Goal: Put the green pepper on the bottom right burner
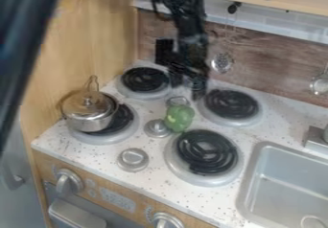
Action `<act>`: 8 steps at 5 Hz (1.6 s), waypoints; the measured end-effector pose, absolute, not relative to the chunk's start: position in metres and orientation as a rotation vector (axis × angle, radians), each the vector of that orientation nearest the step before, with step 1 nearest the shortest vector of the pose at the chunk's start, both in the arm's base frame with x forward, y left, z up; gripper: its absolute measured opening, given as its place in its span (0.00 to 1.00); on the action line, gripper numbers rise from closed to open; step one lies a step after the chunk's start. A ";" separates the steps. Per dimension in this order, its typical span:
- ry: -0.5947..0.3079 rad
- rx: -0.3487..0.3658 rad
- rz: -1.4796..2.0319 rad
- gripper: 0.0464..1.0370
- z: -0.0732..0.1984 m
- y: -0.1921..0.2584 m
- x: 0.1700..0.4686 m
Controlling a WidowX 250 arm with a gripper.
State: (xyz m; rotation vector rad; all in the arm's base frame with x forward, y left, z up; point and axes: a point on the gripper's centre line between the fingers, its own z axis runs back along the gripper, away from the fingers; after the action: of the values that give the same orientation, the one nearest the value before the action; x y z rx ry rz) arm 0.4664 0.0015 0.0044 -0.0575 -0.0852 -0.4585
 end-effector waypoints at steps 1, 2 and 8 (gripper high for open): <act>-0.033 -0.078 -0.459 0.96 -0.010 0.001 0.469; 0.010 -0.090 -0.460 0.96 -0.020 0.001 0.470; 0.048 -0.003 -0.716 0.75 -0.016 -0.050 0.443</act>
State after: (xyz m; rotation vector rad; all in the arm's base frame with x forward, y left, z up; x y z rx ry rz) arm 0.4434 -0.0499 -0.0160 -0.0027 0.0478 -0.7164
